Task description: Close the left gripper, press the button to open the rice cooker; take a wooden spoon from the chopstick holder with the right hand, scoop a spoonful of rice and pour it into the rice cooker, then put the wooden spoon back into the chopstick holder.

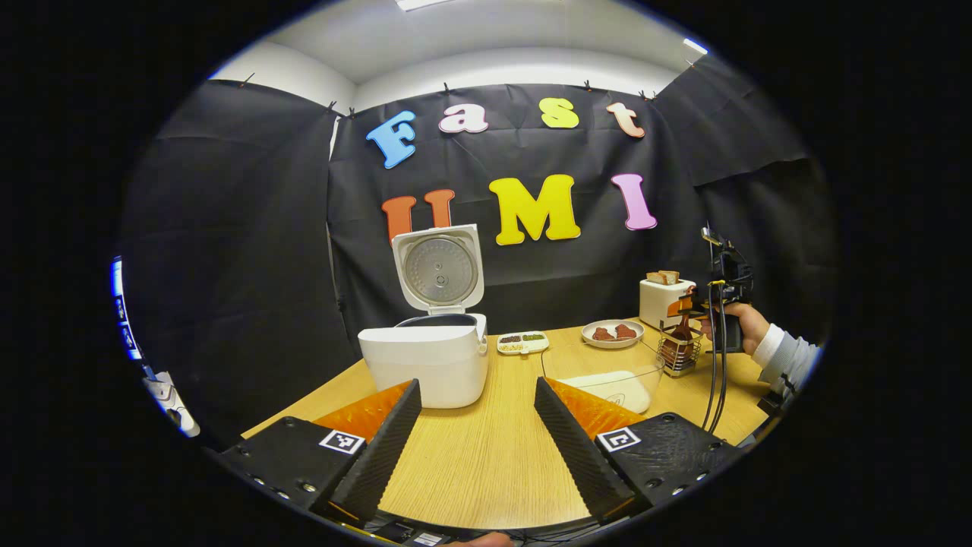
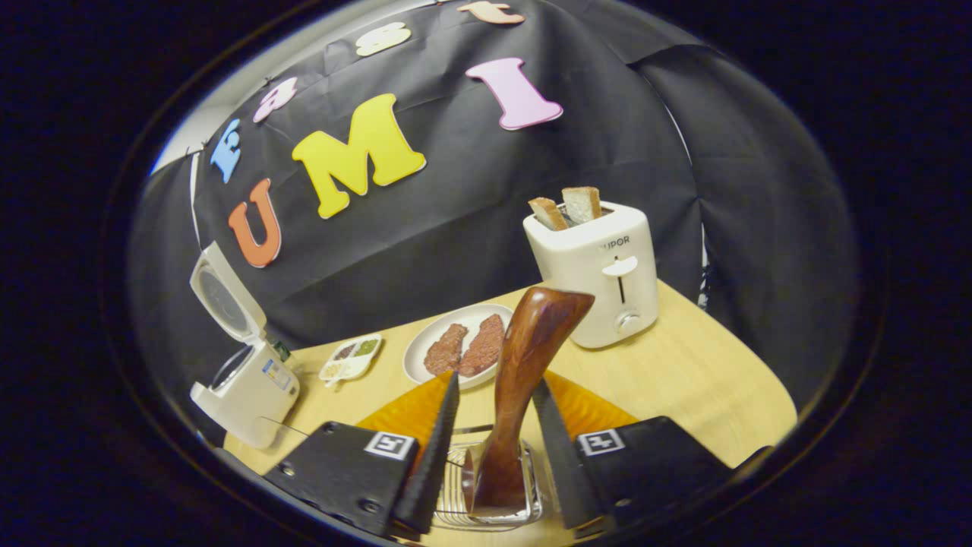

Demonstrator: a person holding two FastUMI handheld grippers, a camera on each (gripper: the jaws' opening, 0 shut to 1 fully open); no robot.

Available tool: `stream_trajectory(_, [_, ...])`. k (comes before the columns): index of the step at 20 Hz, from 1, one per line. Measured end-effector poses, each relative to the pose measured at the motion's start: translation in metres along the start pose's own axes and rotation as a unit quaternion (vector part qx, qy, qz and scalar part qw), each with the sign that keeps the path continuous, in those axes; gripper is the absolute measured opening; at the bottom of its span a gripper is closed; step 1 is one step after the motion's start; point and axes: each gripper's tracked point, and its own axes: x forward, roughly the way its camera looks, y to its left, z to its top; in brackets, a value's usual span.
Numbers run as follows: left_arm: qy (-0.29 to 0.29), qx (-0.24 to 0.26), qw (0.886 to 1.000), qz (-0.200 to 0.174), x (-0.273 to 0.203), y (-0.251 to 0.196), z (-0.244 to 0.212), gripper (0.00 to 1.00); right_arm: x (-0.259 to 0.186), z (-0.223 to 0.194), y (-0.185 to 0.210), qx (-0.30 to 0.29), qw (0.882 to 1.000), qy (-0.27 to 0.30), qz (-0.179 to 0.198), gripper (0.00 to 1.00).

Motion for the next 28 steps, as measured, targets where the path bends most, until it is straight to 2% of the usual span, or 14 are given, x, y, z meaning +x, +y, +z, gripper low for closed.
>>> stream_trajectory(2, [0.002,-0.003,1.0,-0.017,-0.004,-0.009,-0.001,0.95,-0.005,-0.004,0.004,0.002,1.0,0.007,0.008,0.3])
stream_trajectory(3, [0.004,-0.006,1.0,-0.025,-0.006,-0.012,-0.004,0.95,-0.01,-0.005,0.005,-0.002,1.0,0.01,0.013,0.2])
stream_trajectory(4, [0.004,-0.012,0.999,-0.031,-0.007,-0.013,-0.003,0.95,-0.014,-0.003,0.006,0.0,1.0,0.007,0.013,0.18])
stream_trajectory(10, [-0.003,-0.034,0.999,-0.027,-0.009,-0.001,0.0,0.96,-0.054,0.027,0.013,-0.02,0.998,-0.062,0.01,0.17])
stream_trajectory(12, [-0.005,-0.036,0.999,-0.028,-0.012,0.002,-0.002,0.95,-0.068,0.04,0.02,-0.037,0.995,-0.09,-0.003,0.17])
stream_trajectory(18, [-0.025,-0.021,0.999,-0.023,-0.017,0.013,0.0,0.96,-0.118,0.062,0.072,-0.102,0.983,-0.151,-0.016,0.17])
stream_trajectory(22, [-0.031,-0.027,0.999,-0.027,-0.024,0.013,0.008,0.95,-0.138,0.051,0.134,-0.139,0.977,-0.158,0.022,0.17])
stream_trajectory(25, [-0.044,-0.037,0.998,-0.018,-0.024,0.017,0.026,0.95,-0.136,0.04,0.169,-0.153,0.973,-0.173,0.022,0.17])
stream_trajectory(28, [-0.054,-0.041,0.998,-0.017,-0.024,0.015,0.038,0.95,-0.117,0.003,0.199,-0.172,0.972,-0.158,0.03,0.17])
